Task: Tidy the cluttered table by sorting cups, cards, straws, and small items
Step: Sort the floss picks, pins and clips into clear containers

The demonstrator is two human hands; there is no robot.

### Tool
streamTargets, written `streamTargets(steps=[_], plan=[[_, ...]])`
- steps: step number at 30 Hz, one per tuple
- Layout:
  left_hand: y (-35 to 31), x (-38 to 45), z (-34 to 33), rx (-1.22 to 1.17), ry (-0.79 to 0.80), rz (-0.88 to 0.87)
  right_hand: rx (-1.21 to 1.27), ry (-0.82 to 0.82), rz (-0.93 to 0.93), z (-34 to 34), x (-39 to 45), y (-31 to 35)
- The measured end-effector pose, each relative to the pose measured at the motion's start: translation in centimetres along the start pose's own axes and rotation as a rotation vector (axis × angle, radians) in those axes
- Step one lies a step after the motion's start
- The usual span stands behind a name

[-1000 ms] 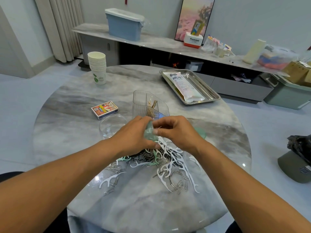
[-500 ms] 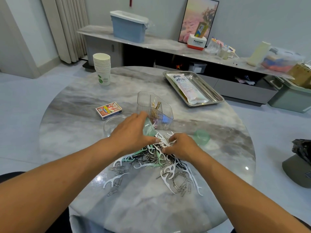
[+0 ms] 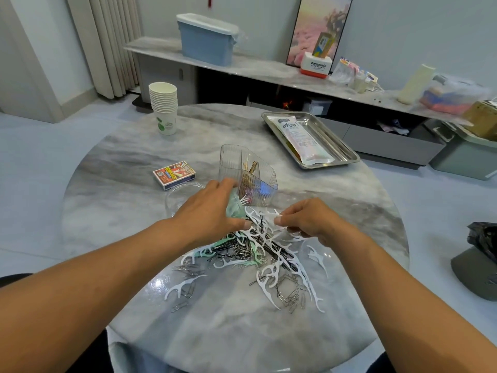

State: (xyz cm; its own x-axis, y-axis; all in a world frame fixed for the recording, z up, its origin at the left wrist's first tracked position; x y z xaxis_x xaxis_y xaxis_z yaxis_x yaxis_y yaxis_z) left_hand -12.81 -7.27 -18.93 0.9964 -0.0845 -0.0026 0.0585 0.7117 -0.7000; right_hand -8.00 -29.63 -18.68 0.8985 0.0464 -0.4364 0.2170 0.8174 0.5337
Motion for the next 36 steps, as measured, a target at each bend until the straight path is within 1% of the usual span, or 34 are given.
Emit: streamTargets(steps=[5,10,11,12,14,15,17,20,24,30,32,36], plan=[[-0.3,-0.1,-0.3,-0.007,0.002,-0.005,0.080,-0.013,-0.024,1.5,-0.2,-0.3],[-0.2,-0.1,-0.5,-0.057,0.015,0.043,0.289,0.154,0.023,1.9,-0.8,0.1],[-0.2,-0.1,-0.4,-0.067,0.012,0.051,0.258,0.169,0.033,1.8,-1.0,0.1],[-0.3,-0.2,-0.4,-0.067,0.011,0.054,0.140,0.148,0.056,1.8,-1.0,0.0],[-0.3,-0.3,-0.4,-0.050,0.012,0.053,-0.213,0.038,0.110,1.8,-1.0,-0.1],[-0.3,-0.3,-0.4,-0.037,0.014,0.053,-0.346,0.002,0.119,1.7,-1.0,-0.1],[-0.2,-0.4,-0.5,-0.014,0.021,0.056,-0.465,-0.013,0.120,1.6,-1.3,0.3],[-0.2,-0.4,-0.6,0.003,0.028,0.053,-0.503,-0.038,0.128,2.7,-2.0,1.1],[-0.3,-0.4,-0.6,0.006,0.032,0.052,-0.428,-0.038,0.126,4.4,-2.5,0.9],[-0.4,-0.4,-0.7,-0.002,0.048,0.036,-0.279,0.052,0.087,4.8,-2.5,0.2],[-0.4,-0.4,-0.7,-0.007,0.046,0.026,-0.176,0.100,0.087,4.9,-2.5,0.1],[-0.5,-0.3,-0.7,-0.030,0.041,0.019,0.123,0.251,0.086,4.8,-3.1,0.6]])
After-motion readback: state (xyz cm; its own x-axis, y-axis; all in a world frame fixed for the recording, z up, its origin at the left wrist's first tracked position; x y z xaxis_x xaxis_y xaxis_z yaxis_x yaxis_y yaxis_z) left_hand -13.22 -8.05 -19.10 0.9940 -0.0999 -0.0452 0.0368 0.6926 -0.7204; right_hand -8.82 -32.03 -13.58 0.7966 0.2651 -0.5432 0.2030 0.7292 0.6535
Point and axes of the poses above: each hand's wrist, its own x-axis towards the middle knuckle, its own z-axis out of the back of the hand, y = z × x, the point moved 3 cm from there along x, towards the middle knuckle, and after that the axes turned 14 degrees about -x, right-handed, at the moved point
